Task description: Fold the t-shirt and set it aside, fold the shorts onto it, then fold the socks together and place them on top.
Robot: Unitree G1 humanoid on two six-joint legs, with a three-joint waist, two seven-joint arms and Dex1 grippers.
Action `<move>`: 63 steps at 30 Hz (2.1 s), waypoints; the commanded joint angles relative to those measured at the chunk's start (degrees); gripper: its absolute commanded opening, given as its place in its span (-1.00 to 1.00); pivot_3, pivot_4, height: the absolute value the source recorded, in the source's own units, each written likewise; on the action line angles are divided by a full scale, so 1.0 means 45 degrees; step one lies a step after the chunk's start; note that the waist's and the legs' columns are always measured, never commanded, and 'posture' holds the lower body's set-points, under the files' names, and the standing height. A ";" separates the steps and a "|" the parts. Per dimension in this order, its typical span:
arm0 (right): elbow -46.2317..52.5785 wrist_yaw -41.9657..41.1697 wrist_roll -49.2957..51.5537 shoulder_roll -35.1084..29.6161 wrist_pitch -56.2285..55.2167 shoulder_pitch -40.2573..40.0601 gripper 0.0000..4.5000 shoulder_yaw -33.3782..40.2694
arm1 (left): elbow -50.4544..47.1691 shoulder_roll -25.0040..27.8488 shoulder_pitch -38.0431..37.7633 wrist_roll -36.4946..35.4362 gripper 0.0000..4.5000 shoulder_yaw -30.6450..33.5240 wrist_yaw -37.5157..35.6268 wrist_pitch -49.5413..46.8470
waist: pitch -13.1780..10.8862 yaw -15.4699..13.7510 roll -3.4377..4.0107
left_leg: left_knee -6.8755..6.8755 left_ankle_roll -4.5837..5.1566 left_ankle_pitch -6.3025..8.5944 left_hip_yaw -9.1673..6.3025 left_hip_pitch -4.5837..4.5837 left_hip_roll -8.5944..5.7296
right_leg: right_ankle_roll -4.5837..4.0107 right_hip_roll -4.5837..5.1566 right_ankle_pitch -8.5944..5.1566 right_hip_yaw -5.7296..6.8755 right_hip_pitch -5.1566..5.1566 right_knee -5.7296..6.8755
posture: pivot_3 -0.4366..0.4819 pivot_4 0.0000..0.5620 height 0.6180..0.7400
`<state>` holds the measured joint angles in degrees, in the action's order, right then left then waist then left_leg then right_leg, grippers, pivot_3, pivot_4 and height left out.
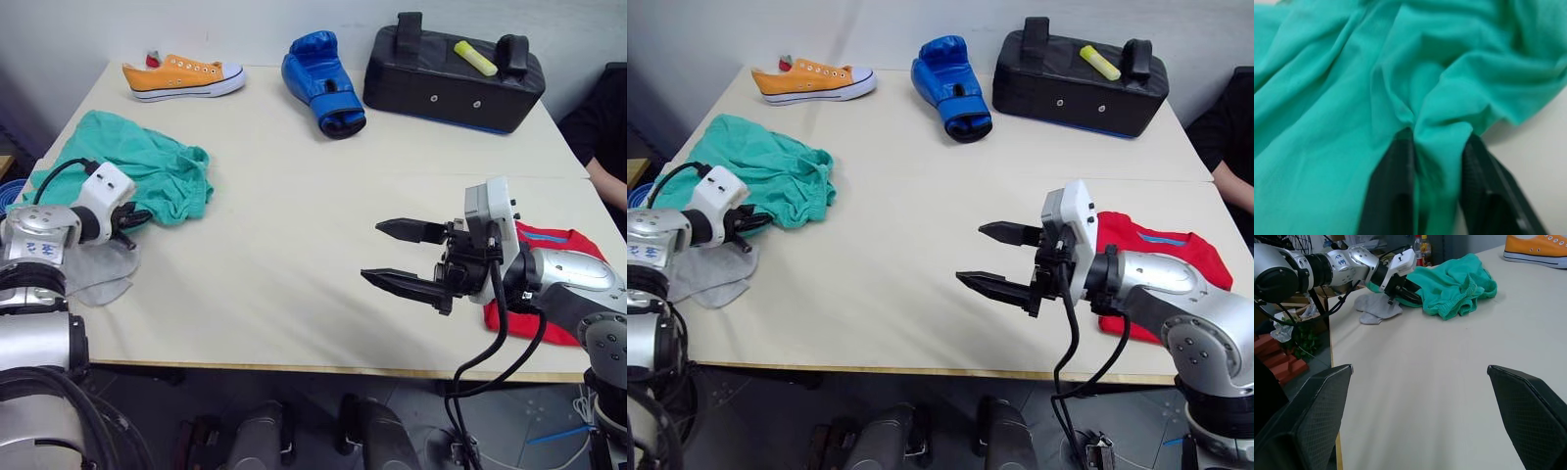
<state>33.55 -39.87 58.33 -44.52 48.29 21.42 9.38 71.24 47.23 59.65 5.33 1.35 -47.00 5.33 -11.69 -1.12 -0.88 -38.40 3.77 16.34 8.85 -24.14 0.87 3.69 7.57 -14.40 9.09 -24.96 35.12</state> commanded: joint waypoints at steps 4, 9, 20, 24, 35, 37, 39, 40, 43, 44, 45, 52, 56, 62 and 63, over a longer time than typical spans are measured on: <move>0.1125 -0.0896 -0.0790 -0.0738 -0.0707 -0.0840 1.00 0.0014 | -0.2181 -0.1710 0.0773 -0.1407 -0.99 0.0110 -0.3372 -0.1016 | -0.0002 -0.0065 -0.0003 | -0.0055 0.0021 0.0012 -0.0002 -0.0016 -0.0003 | 0.0011 -0.0003 0.0006 0.0000 0.0005 0.0011 | -0.05 -0.47 1.00; 0.1399 -0.1221 -0.1407 -0.1055 -0.1035 -0.1613 1.00 0.0049 | -0.7662 -0.3909 -0.0013 -0.2986 -0.99 -0.1051 -0.5981 -0.3855 | -0.0007 -0.0036 -0.0011 | -0.0153 0.0055 0.0031 -0.0010 -0.0049 -0.0006 | 0.0069 -0.0007 0.0039 -0.0002 0.0041 -0.0010 | -0.05 -0.47 1.00; 0.1574 -0.2030 -0.5042 -0.2401 -0.2986 -0.3506 1.00 -0.0555 | -1.5144 -0.4205 -0.3120 -0.3075 -0.99 -0.5113 -0.7481 -0.6386 | -0.0005 0.0256 0.0002 | -0.0157 0.0031 0.0018 -0.0011 0.0021 0.0011 | 0.0057 -0.0002 0.0034 -0.0029 0.0075 -0.0022 | -0.05 -0.47 1.00; 0.1289 -0.2388 -0.6355 -0.2500 -0.4070 -0.3887 1.00 -0.1145 | -1.6321 -0.3255 -0.3676 -0.3668 -0.59 -0.4732 -0.7770 -0.7125 | -0.0007 0.0247 0.0005 | -0.0154 0.0019 0.0015 -0.0048 0.0012 0.0016 | 0.0034 0.0003 0.0037 -0.0019 0.0070 -0.0023 | -0.05 -0.47 1.00; -0.1578 -0.3250 -1.0626 -0.1460 -0.9220 -0.2352 1.00 -0.3914 | -1.8054 0.2156 -0.8271 -0.4731 0.10 0.0254 -0.7623 -0.7148 | -0.0020 0.0366 0.0034 | -0.0152 -0.0011 0.0027 -0.0057 0.0016 0.0026 | -0.0010 -0.0001 0.0004 0.0002 0.0065 -0.0008 | -0.05 -0.47 1.00; -0.2388 -0.3309 -1.1312 -0.1161 -1.0225 -0.1970 1.00 -0.4300 | -1.8638 0.2672 -0.9755 -0.4989 0.10 0.1228 -0.7502 -0.6950 | -0.0025 0.0408 0.0043 | -0.0147 -0.0030 0.0034 -0.0053 0.0021 0.0034 | -0.0026 -0.0001 -0.0020 0.0002 0.0056 0.0008 | -0.05 -0.47 1.00; -0.3425 -0.3193 -1.1927 -0.0626 -1.1068 -0.1394 1.00 -0.4764 | -1.9367 0.2551 -1.1238 -0.4597 0.10 0.1845 -0.6688 -0.6172 | -0.0025 0.0321 0.0041 | -0.0147 -0.0036 0.0037 -0.0064 0.0017 0.0034 | -0.0033 0.0001 -0.0029 0.0007 0.0053 0.0011 | -0.05 -0.47 1.00; -0.3994 -0.3133 -1.2263 -0.0330 -1.1482 -0.1070 1.00 -0.5017 | -1.9472 0.2435 -1.1829 -0.4058 0.10 0.1865 -0.6137 -0.5439 | -0.0027 0.0253 0.0044 | -0.0148 -0.0045 0.0043 -0.0065 0.0020 0.0032 | -0.0033 0.0009 -0.0029 0.0005 0.0058 0.0010 | -0.05 -0.47 1.00; -0.5423 -0.2984 -1.3108 0.0399 -1.2586 -0.0273 1.00 -0.5528 | -1.9150 0.2010 -1.2354 -0.2758 0.10 0.1386 -0.4654 -0.3764 | -0.0026 0.0146 0.0045 | -0.0150 -0.0099 0.0071 -0.0082 0.0017 0.0015 | -0.0029 0.0031 -0.0025 0.0003 0.0063 0.0009 | -0.05 -0.47 1.00; -0.5966 -0.2875 -1.3375 0.0682 -1.2936 0.0033 1.00 -0.5689 | -1.8983 0.1788 -1.2300 -0.2468 0.10 0.1250 -0.4176 -0.3408 | -0.0026 0.0124 0.0044 | -0.0150 -0.0099 0.0070 -0.0083 0.0020 0.0013 | -0.0028 0.0032 -0.0023 0.0002 0.0068 0.0009 | -0.05 -0.47 1.00; -0.6364 -0.2810 -1.3559 0.0889 -1.3202 0.0242 1.00 -0.5783 | -1.8859 0.1635 -1.2259 -0.2280 0.10 0.1166 -0.3857 -0.3156 | -0.0025 0.0123 0.0043 | -0.0150 -0.0100 0.0068 -0.0083 0.0016 0.0014 | -0.0032 0.0031 -0.0019 0.0002 0.0063 0.0009 | -0.05 -0.47 1.00; -0.8412 -0.2859 -1.4272 0.1576 -1.4465 0.1285 0.15 -0.6034 | -1.7002 0.0265 -1.0952 -0.1487 0.12 0.0407 -0.2066 -0.1667 | -0.0022 0.0276 0.0051 | -0.0143 -0.0102 0.0063 -0.0062 0.0029 0.0018 | -0.0044 0.0022 -0.0023 0.0009 0.0058 0.0058 | -0.05 -0.47 1.00; -0.8219 -0.3030 -1.4068 0.1301 -1.4424 0.1198 -0.52 -0.5642 | -1.6817 0.0295 -1.0906 -0.2004 -0.43 0.0324 -0.2515 -0.1728 | -0.0023 0.0305 0.0052 | -0.0142 -0.0045 0.0029 -0.0053 0.0034 0.0025 | -0.0046 0.0014 -0.0026 0.0008 0.0057 0.0110 | -0.05 -0.47 1.00; -0.7701 -0.3221 -1.4011 0.0173 -1.4342 0.0847 -1.00 -0.4867 | -1.7160 0.1610 -1.1882 -0.2398 -0.99 0.0831 -0.3554 -0.2135 | -0.0025 0.0322 0.0057 | -0.0142 -0.0061 0.0038 -0.0050 0.0049 0.0031 | -0.0052 0.0016 -0.0035 -0.0001 0.0059 0.0094 | -0.05 -0.47 1.00; -0.7539 -0.3364 -1.3929 -0.0133 -1.4261 0.0746 -1.00 -0.4668 | -1.7081 0.1827 -1.2079 -0.2391 -0.99 0.1039 -0.3526 -0.2067 | -0.0027 0.0324 0.0063 | -0.0142 -0.0093 0.0058 -0.0047 0.0052 0.0031 | -0.0057 0.0021 -0.0045 -0.0005 0.0053 0.0086 | -0.05 -0.47 1.00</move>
<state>-3.03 -54.26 -5.75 -42.95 -15.98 25.10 -14.92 -5.71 53.81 6.76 -5.29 3.90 -62.15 -3.98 -11.82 0.34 -0.60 -39.02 3.22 16.67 8.64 -23.88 1.01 3.43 7.68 -14.64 9.06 -24.72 35.52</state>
